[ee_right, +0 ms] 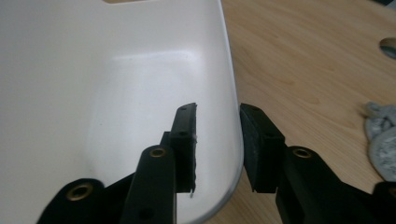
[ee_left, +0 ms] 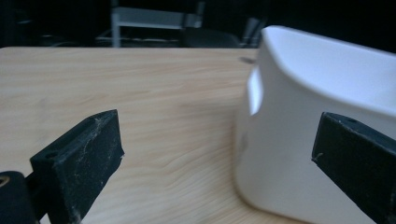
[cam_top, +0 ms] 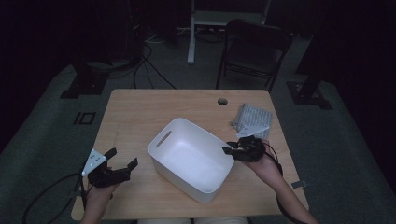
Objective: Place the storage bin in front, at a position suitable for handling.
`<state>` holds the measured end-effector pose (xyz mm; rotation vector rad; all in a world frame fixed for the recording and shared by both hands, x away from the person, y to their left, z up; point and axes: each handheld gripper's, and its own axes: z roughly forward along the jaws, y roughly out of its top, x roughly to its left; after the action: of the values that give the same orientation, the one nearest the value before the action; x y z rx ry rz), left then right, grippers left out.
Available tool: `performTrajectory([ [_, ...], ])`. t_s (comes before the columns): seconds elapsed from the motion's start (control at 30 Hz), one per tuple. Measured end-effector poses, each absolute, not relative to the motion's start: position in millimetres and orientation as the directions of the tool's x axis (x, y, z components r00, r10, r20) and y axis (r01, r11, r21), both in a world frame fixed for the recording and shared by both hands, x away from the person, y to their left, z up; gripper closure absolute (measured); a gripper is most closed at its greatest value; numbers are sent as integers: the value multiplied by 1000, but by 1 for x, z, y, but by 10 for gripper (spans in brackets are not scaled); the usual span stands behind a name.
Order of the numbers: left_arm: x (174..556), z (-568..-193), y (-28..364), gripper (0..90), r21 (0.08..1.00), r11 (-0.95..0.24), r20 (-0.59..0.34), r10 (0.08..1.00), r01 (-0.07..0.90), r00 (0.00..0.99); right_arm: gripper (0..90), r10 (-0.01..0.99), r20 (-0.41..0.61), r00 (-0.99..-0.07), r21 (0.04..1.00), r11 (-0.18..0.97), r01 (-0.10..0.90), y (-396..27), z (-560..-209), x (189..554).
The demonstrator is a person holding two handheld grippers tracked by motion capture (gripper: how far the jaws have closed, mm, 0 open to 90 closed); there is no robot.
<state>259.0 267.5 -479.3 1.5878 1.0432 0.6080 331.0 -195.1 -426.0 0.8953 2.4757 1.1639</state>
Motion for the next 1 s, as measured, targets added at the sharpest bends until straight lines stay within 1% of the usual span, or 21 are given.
performTrajectory([
  [0.13, 266, -469, 263, 20, 950, -41, -136, 840, 311, 525, 638, 645, 31, -764, 776, 467, 425, -199, -425, 324],
  [0.23, 279, -455, 258, 20, 952, -77, -111, 814, 296, 570, 615, 669, 66, -740, 800, 408, 440, -207, -425, 316],
  [0.27, 279, -455, 258, 20, 952, -77, -111, 814, 296, 570, 615, 669, 66, -740, 800, 408, 440, -207, -425, 316],
  [0.3, 286, -450, 254, 20, 951, -91, -104, 804, 294, 586, 610, 688, 86, -721, 819, 364, 444, -211, -424, 314],
  [0.33, 286, -450, 254, 24, 951, -91, -104, 804, 294, 586, 610, 688, 86, -721, 819, 364, 444, -211, -424, 314],
  [0.43, 298, -444, 248, 136, 950, -124, -81, 788, 287, 610, 617, 709, 89, -699, 837, 328, 439, -215, -422, 312],
  [0.47, 298, -444, 248, 136, 950, -124, -81, 788, 287, 610, 617, 715, 87, -693, 843, 318, 434, -216, -421, 312],
  [0.5, 306, -442, 242, 136, 946, -154, -62, 776, 284, 627, 620, 715, 87, -693, 843, 318, 434, -216, -421, 312],
  [0.57, 313, -442, 236, 205, 941, -171, -59, 768, 293, 638, 623, 724, 87, -684, 849, 306, 431, -216, -421, 312],
  [0.6, 317, -442, 232, 205, 937, -179, -63, 758, 299, 649, 629, 728, 88, -680, 850, 301, 432, -216, -421, 312],
  [0.63, 319, -442, 230, 290, 936, -183, -63, 751, 300, 657, 630, 726, 91, -682, 848, 302, 435, -214, -423, 313],
  [0.67, 321, -443, 228, 290, 934, -189, -66, 743, 303, 666, 630, 726, 91, -682, 848, 302, 435, -214, -423, 313],
  [0.73, 324, -443, 222, 421, 926, -219, -54, 729, 308, 682, 654, 728, 92, -679, 849, 299, 435, -212, -425, 314],
  [0.77, 326, -443, 219, 421, 923, -228, -49, 730, 311, 681, 654, 728, 92, -679, 849, 299, 435, -212, -425, 314],
  [0.8, 327, -443, 217, 469, 918, -242, -44, 726, 315, 687, 681, 731, 86, -676, 848, 303, 435, -211, -426, 315],
  [0.83, 329, -444, 215, 548, 914, -255, -32, 731, 316, 681, 693, 731, 84, -677, 847, 306, 435, -211, -427, 315],
  [0.87, 330, -444, 214, 551, 909, -261, -33, 733, 326, 679, 712, 733, 80, -675, 847, 307, 433, -211, -428, 315],
  [0.9, 331, -445, 212, 632, 904, -269, -32, 732, 332, 681, 734, 730, 88, -678, 844, 306, 440, -210, -429, 316],
  [0.93, 332, -445, 212, 648, 898, -277, -31, 736, 342, 677, 760, 730, 88, -678, 844, 306, 440, -210, -430, 316],
  [0.97, 332, -445, 212, 713, 898, -277, -31, 736, 342, 677, 760, 730, 88, -678, 844, 306, 440, -210, -430, 316],
  [1.0, 332, -445, 211, 713, 893, -286, -31, 731, 346, 682, 793, 730, 85, -678, 842, 311, 440, -209, -430, 316],
])
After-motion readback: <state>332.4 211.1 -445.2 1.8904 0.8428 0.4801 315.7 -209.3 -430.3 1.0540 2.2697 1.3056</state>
